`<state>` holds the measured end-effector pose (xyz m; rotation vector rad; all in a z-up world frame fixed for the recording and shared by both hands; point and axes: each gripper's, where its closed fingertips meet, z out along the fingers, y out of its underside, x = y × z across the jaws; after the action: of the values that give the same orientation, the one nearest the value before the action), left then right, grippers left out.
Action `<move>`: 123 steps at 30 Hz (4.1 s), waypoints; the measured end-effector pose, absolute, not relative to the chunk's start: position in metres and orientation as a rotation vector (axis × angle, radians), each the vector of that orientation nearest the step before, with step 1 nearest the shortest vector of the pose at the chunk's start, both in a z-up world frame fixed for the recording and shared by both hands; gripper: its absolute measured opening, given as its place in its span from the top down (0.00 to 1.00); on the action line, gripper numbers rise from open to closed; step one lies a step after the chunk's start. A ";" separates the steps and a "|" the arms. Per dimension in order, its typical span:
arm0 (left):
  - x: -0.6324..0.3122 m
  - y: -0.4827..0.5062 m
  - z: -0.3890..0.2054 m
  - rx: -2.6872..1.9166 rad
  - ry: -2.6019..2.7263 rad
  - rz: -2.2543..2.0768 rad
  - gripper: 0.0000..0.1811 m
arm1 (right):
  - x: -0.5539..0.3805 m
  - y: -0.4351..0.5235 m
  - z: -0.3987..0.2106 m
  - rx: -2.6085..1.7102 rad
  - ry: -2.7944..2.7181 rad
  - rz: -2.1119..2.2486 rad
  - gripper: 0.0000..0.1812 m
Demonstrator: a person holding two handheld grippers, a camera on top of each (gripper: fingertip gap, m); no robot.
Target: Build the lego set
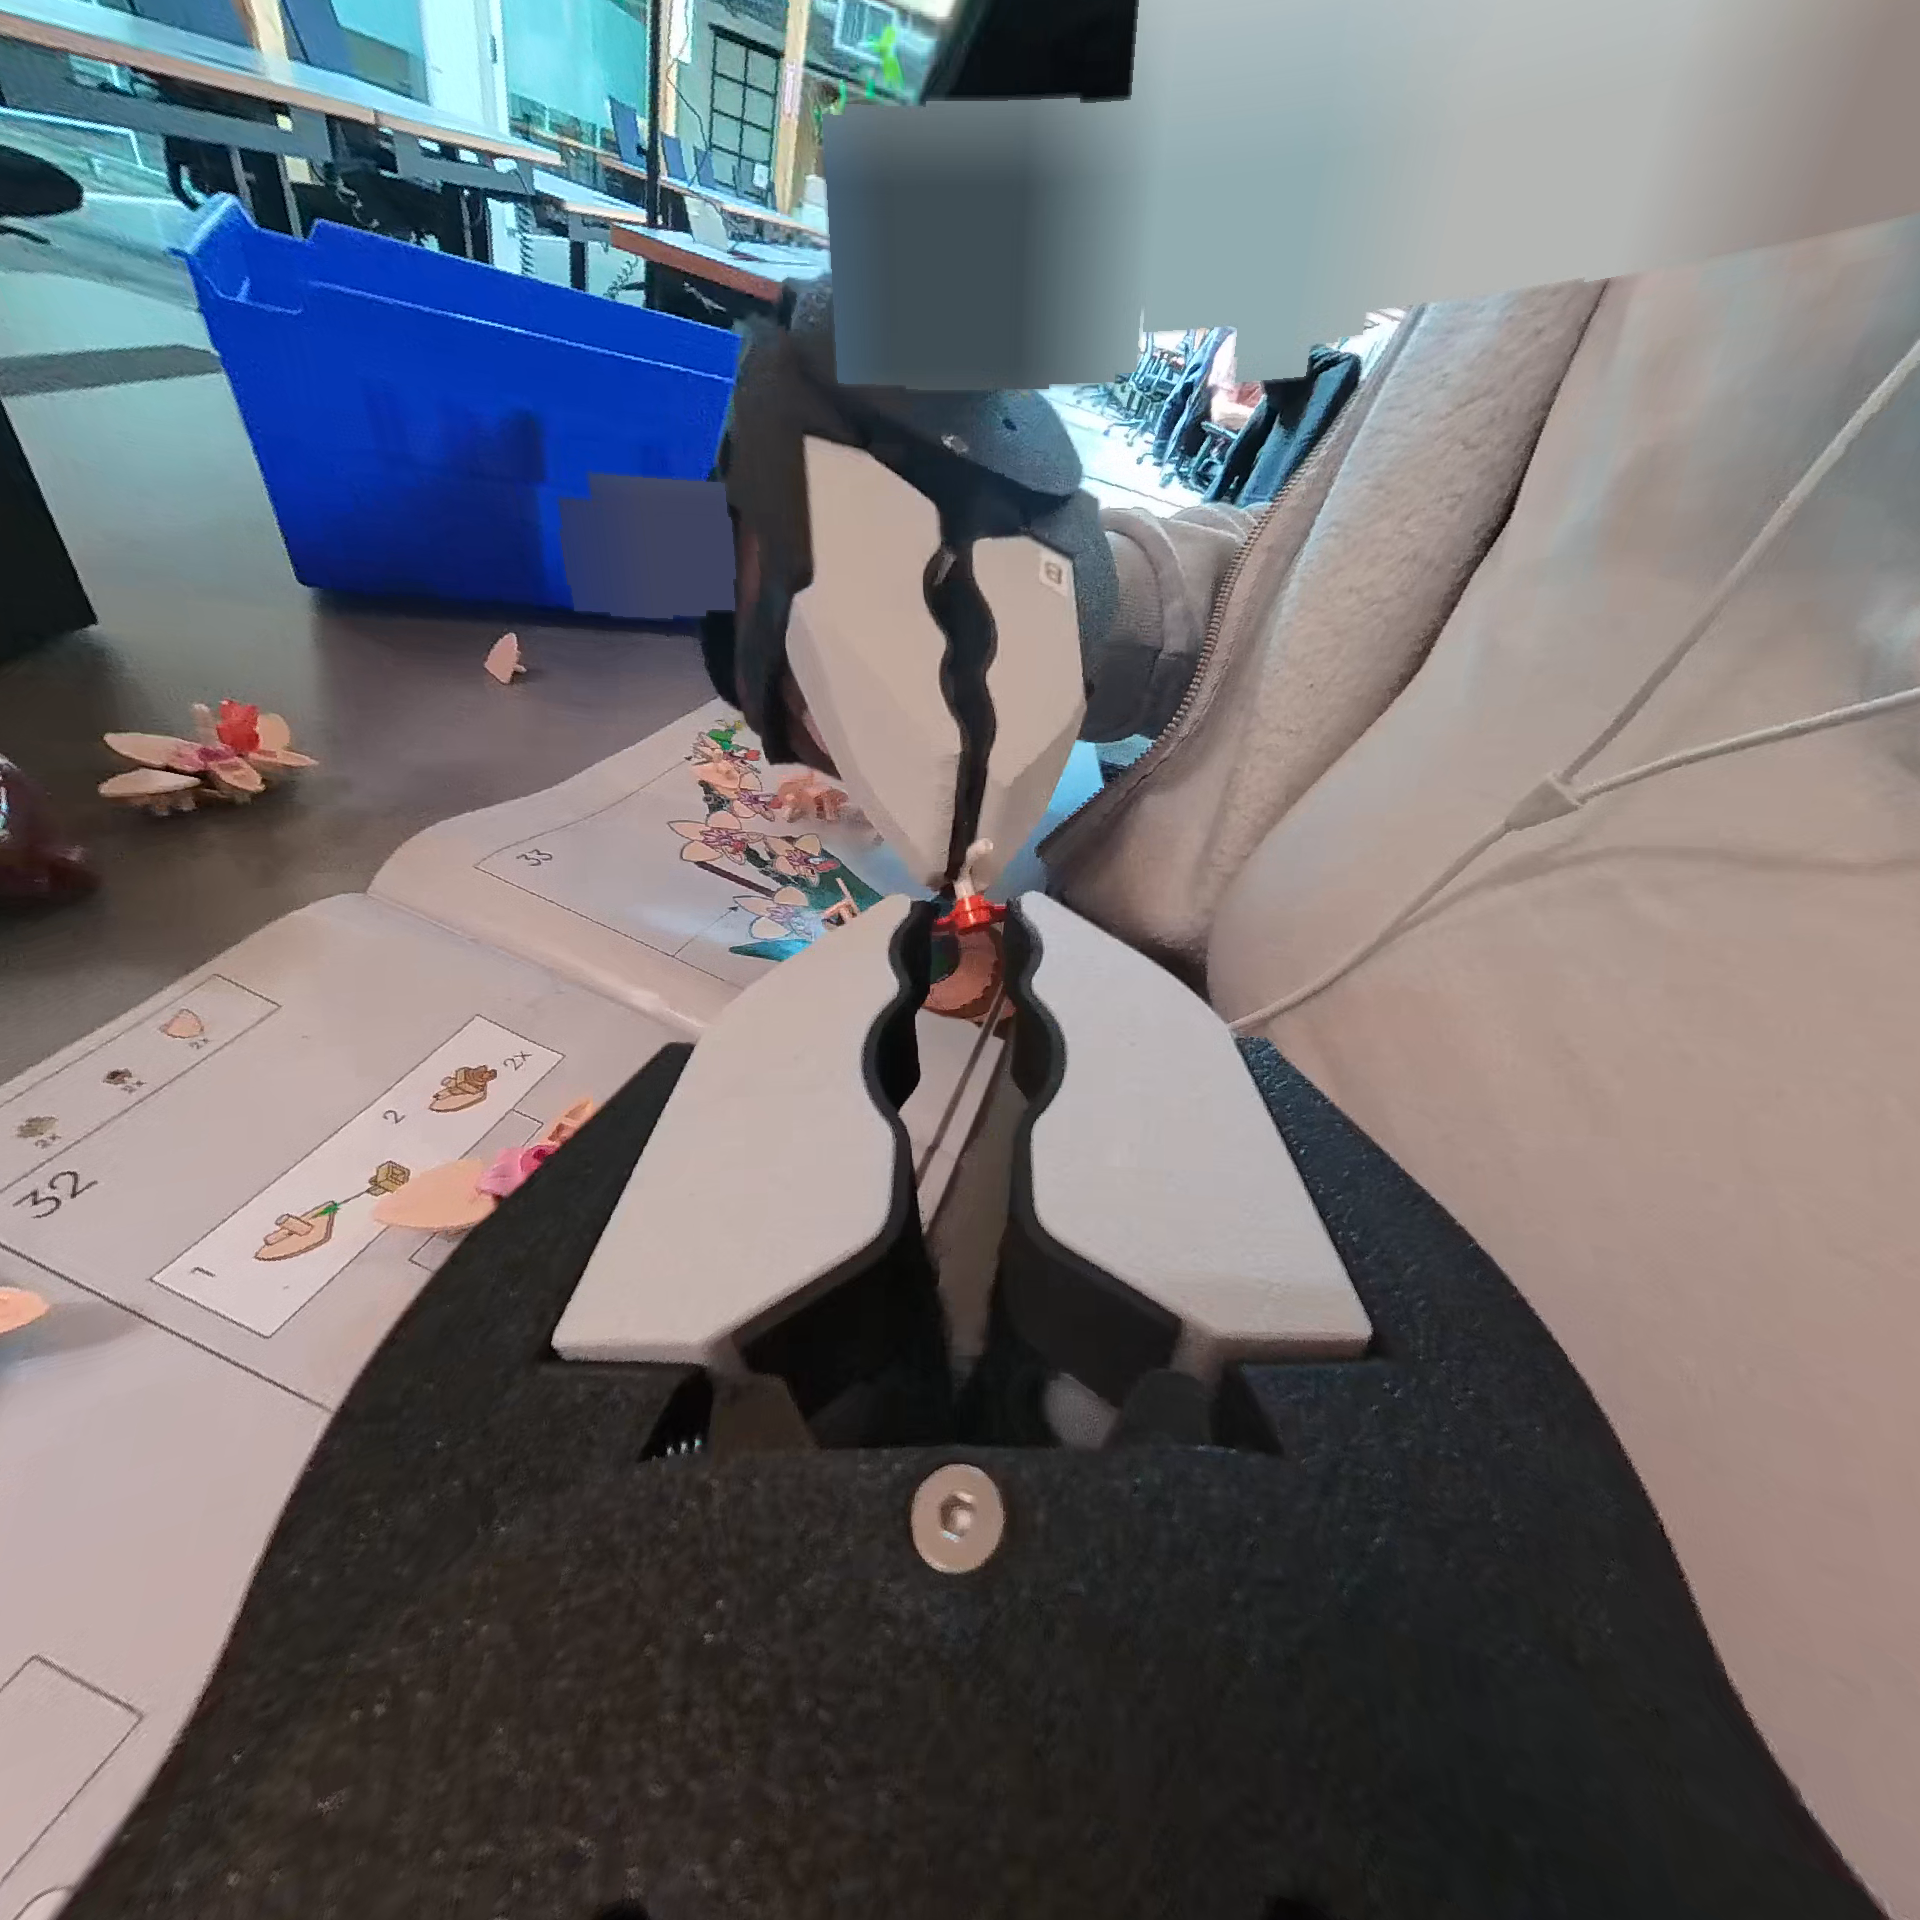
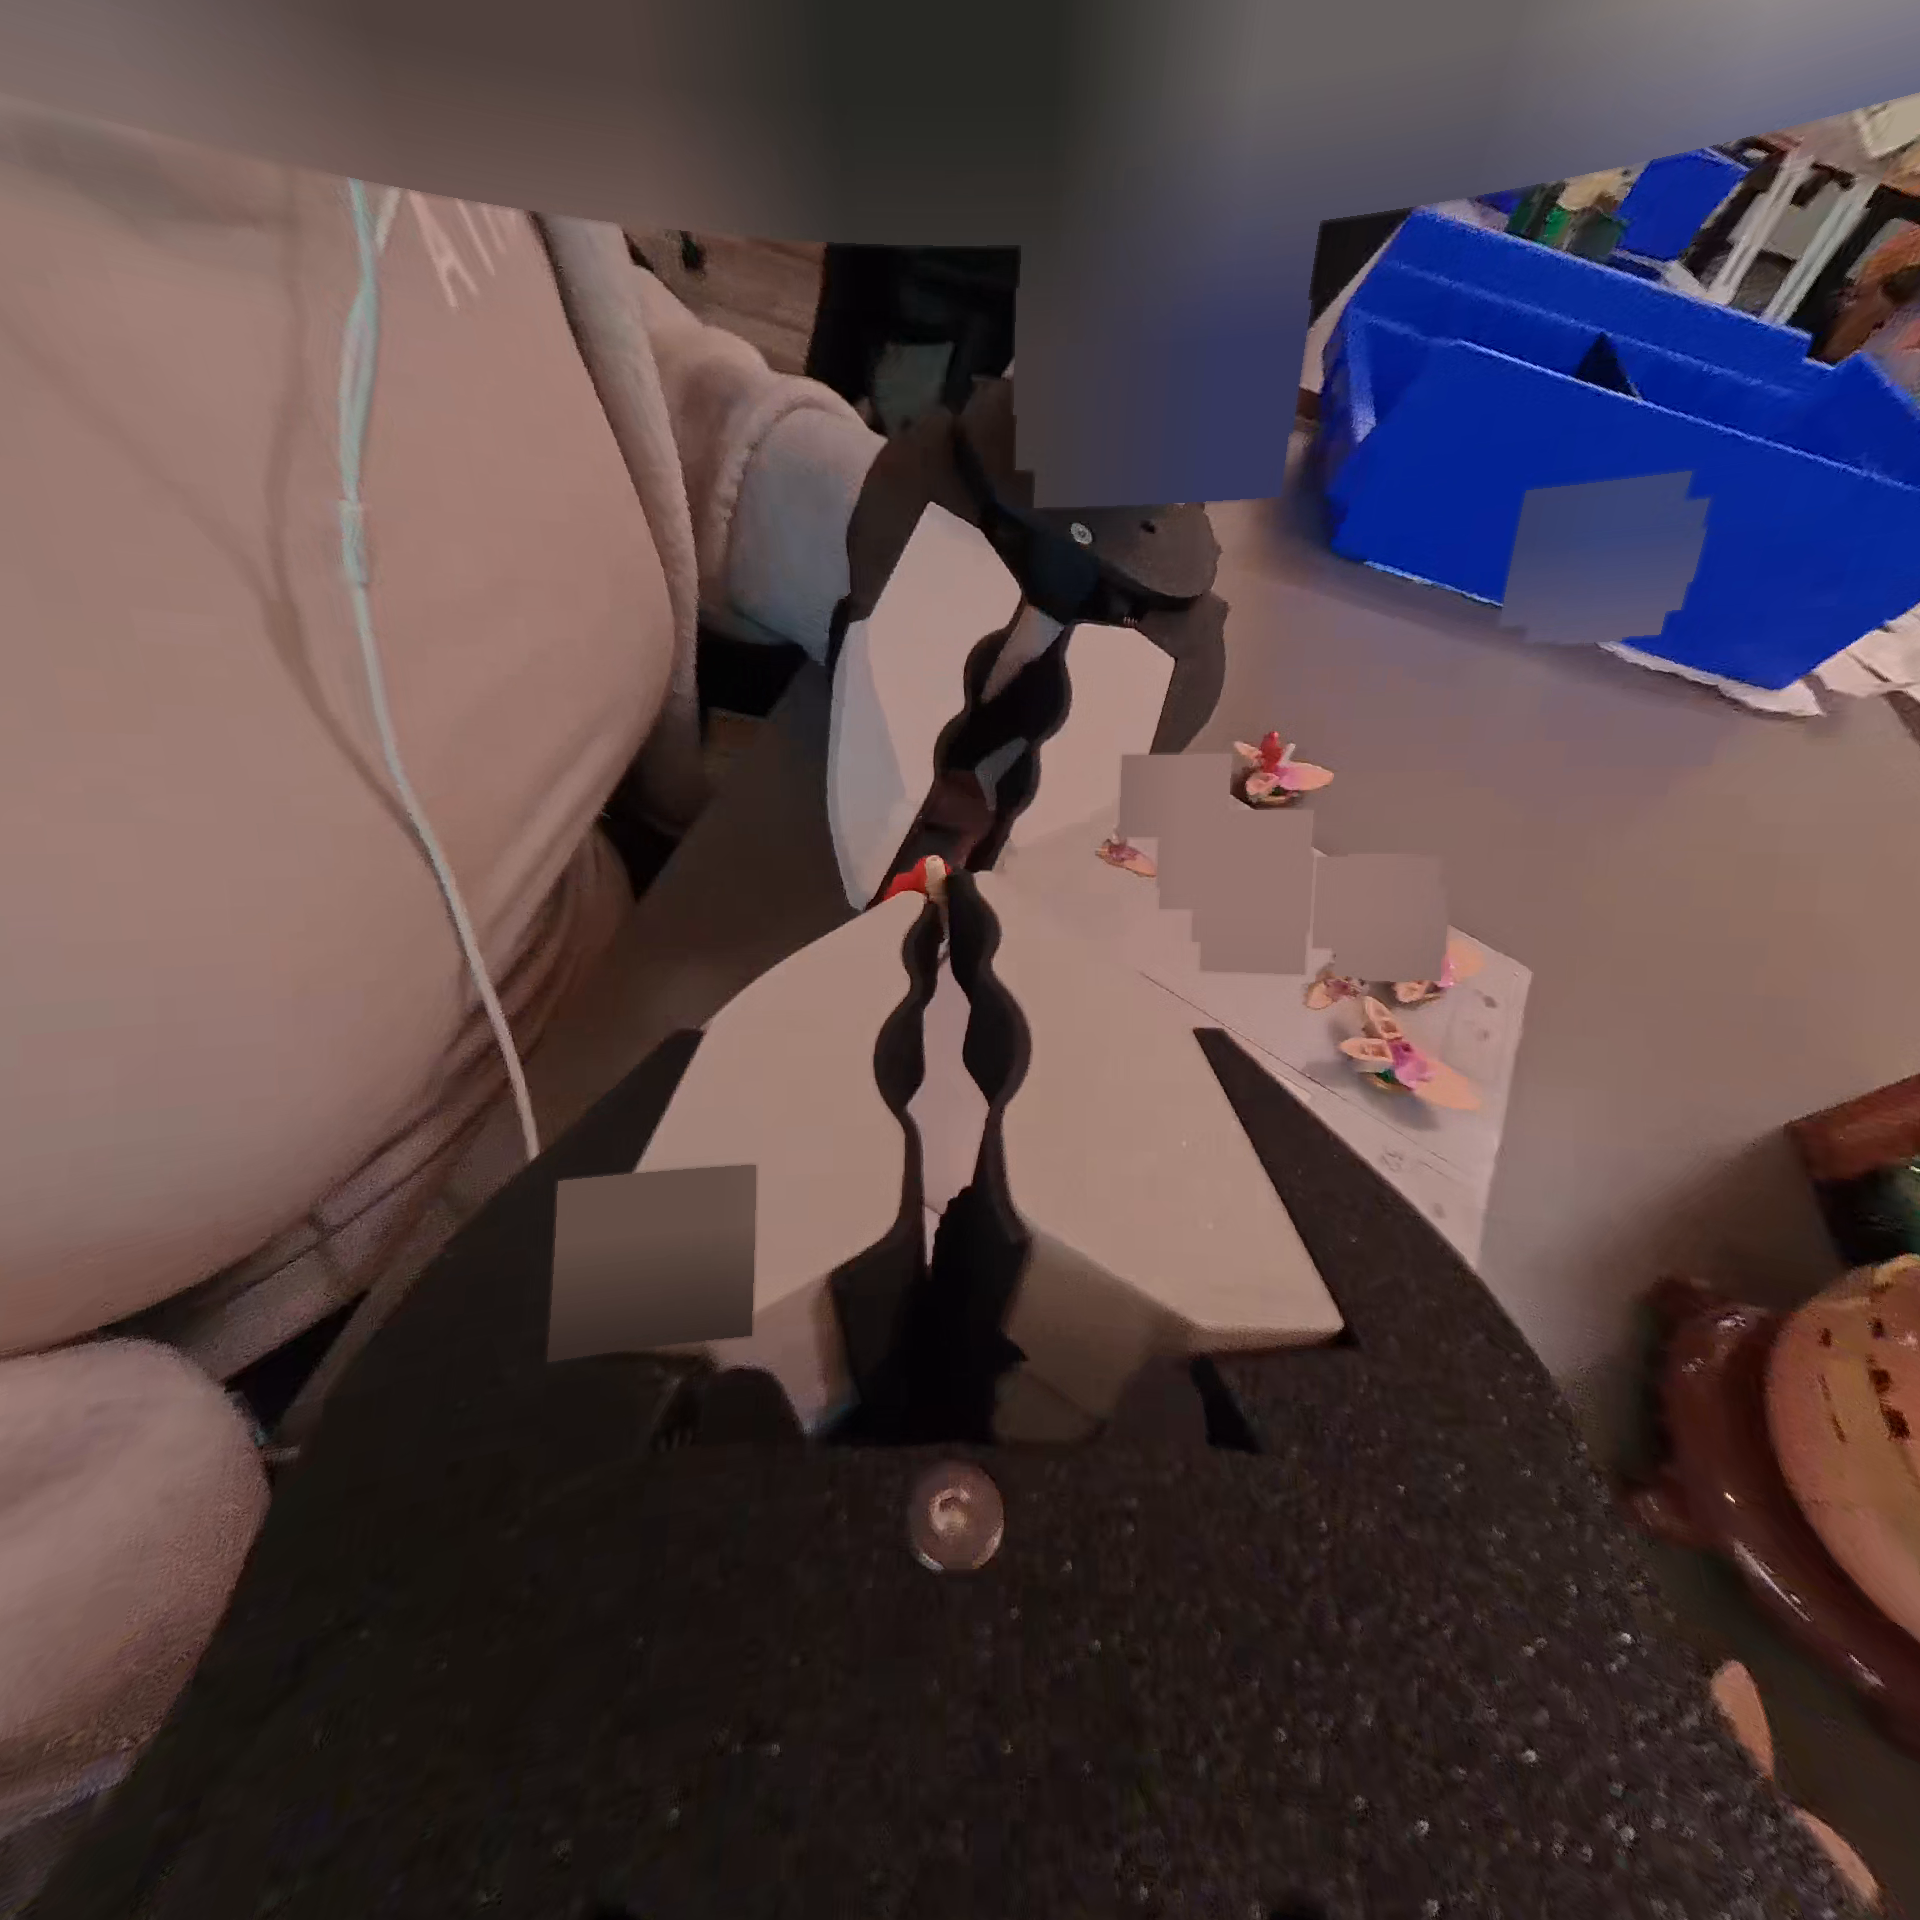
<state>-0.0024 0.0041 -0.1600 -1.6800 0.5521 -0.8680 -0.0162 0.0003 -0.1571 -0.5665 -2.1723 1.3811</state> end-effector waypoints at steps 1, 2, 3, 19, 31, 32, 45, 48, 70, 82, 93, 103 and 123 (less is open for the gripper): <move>-0.003 0.005 -0.161 -1.690 0.552 -0.848 0.93 | -0.017 0.001 -0.158 -0.596 -2.172 1.370 0.99; -0.004 0.006 -0.163 -1.698 0.556 -0.817 0.93 | -0.018 0.002 -0.160 -0.659 -2.173 1.386 0.99; -0.005 0.007 -0.163 -1.706 0.556 -0.786 0.93 | -0.019 0.003 -0.161 -0.733 -2.165 1.406 0.99; 0.007 0.004 -0.181 -1.821 0.667 -0.769 0.94 | -0.007 0.001 -0.179 -0.628 -2.341 1.168 0.99; 0.007 0.006 -0.182 -1.813 0.697 -0.734 0.94 | -0.008 0.004 -0.179 -0.600 -2.362 1.121 0.99; 0.007 0.006 -0.180 -1.804 0.701 -0.731 0.94 | -0.008 0.004 -0.178 -0.611 -2.353 1.148 0.99; 0.009 0.003 -0.177 -1.777 0.778 -0.708 0.93 | -0.005 -0.001 -0.174 -0.698 -2.264 1.383 0.99; 0.008 0.004 -0.176 -1.775 0.773 -0.703 0.93 | -0.005 0.000 -0.174 -0.712 -2.238 1.395 0.99; -0.022 0.017 -0.148 -1.623 0.420 -0.568 0.93 | -0.022 0.028 -0.145 -0.935 -1.812 1.613 0.99; -0.017 0.015 -0.147 -1.610 0.483 -0.534 0.96 | -0.022 0.016 -0.147 -0.909 -1.861 1.599 0.99; -0.017 0.013 -0.149 -1.601 0.502 -0.528 0.98 | -0.023 0.015 -0.152 -0.931 -1.890 1.571 0.99; -0.013 0.007 -0.157 -1.630 0.547 -0.580 1.00 | -0.019 0.009 -0.161 -0.917 -1.991 1.499 0.99; -0.002 -0.002 -0.173 -1.730 0.643 -0.732 1.00 | -0.008 -0.001 -0.177 -0.927 -2.113 1.436 0.99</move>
<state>-0.0016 -0.0017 -0.1728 -1.7300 0.6428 -0.7321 -0.0076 -0.0007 -0.1772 -0.9265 -2.1134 1.4363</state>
